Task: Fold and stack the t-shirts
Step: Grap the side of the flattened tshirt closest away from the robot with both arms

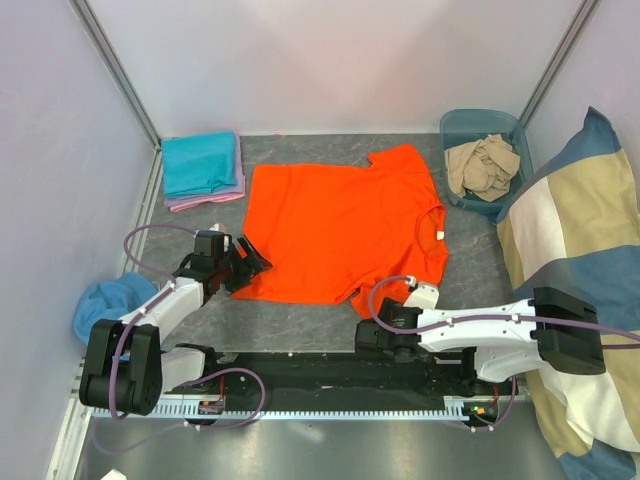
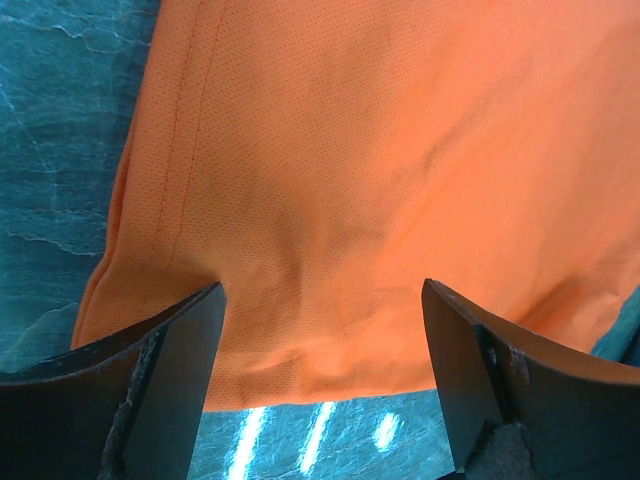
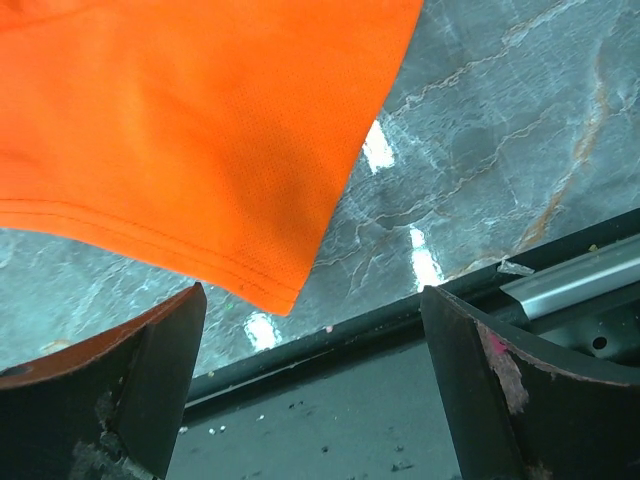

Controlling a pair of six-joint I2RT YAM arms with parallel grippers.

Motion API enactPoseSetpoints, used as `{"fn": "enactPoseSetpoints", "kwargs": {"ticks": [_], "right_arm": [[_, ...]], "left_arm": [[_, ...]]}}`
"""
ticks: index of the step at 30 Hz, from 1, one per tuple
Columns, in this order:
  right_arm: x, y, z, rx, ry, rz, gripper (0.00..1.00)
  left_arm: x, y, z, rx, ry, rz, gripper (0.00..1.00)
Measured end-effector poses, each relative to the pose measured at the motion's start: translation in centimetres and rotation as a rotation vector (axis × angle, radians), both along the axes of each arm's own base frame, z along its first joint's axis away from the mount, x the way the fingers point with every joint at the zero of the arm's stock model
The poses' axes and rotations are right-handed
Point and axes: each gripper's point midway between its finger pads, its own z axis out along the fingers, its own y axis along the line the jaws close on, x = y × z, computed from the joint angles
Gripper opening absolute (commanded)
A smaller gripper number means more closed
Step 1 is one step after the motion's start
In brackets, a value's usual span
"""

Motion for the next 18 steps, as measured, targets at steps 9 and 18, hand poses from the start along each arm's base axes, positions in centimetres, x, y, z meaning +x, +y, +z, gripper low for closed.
{"fn": "enactPoseSetpoints", "kwargs": {"ticks": [9, 18], "right_arm": [[0.0, -1.5, 0.0, -0.002, -0.017, -0.044, 0.97], [-0.1, -2.5, -1.0, -0.073, -0.018, -0.055, 0.96]], "left_arm": [[0.1, -0.1, 0.0, -0.002, -0.001, -0.002, 0.87], [0.2, -0.1, 0.0, -0.003, -0.006, -0.002, 0.87]]}}
